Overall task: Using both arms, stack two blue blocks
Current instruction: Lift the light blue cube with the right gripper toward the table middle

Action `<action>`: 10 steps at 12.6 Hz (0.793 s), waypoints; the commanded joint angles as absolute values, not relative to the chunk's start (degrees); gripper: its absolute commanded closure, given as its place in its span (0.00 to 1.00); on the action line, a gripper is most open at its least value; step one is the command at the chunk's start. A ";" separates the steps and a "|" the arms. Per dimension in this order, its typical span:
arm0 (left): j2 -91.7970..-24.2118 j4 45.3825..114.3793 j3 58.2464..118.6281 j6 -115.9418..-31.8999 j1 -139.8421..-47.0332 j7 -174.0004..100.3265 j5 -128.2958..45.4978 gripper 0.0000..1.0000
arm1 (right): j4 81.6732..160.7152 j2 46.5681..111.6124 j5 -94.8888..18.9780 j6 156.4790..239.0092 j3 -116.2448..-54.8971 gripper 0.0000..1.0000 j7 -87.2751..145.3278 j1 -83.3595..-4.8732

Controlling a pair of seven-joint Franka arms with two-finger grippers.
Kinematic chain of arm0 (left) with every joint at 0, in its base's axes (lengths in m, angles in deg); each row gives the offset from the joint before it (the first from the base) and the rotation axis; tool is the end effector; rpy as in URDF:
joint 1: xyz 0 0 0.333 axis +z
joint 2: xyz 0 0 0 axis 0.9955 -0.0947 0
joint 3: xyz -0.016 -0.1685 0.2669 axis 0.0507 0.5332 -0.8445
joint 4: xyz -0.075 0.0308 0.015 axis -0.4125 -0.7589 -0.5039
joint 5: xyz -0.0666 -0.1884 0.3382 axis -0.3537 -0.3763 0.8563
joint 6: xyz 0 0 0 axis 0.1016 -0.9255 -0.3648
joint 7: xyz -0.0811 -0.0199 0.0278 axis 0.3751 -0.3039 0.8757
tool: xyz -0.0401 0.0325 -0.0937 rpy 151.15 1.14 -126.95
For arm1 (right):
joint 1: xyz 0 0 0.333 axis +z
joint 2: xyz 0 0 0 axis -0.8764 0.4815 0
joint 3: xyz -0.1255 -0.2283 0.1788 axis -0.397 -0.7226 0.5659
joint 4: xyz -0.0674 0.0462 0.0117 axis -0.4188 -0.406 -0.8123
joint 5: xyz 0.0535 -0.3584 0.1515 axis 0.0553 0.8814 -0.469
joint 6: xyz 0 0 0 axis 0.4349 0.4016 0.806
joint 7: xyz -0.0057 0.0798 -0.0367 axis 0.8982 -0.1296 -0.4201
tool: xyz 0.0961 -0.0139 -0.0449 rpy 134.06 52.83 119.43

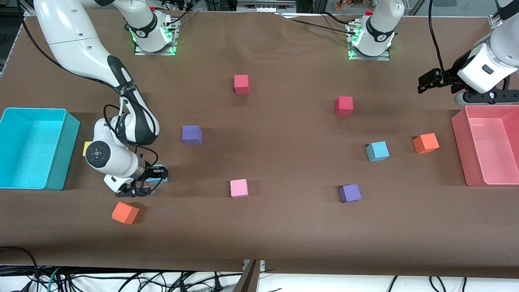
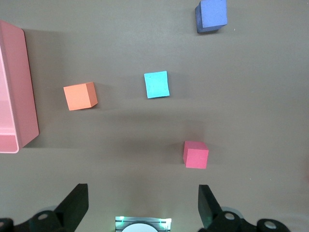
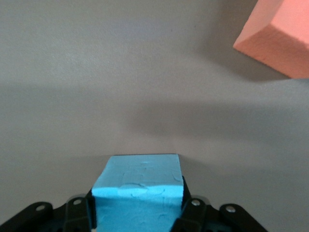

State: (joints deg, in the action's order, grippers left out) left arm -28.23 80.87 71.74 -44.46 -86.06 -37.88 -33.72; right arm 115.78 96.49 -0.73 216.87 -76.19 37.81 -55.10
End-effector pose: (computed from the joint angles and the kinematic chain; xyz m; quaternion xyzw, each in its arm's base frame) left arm 0.5196 -0.0305 0.5742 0.9967 0.0212 -0.0785 0.0047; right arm 0.6807 0.1148 0.2026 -0.9986 -0.0483 0.0001 0.0208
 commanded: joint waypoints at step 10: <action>-27.99 80.80 72.31 -43.95 -85.18 -38.10 -35.04 0.00 | 106.02 92.97 -0.58 199.98 -76.25 0.76 68.49 -30.83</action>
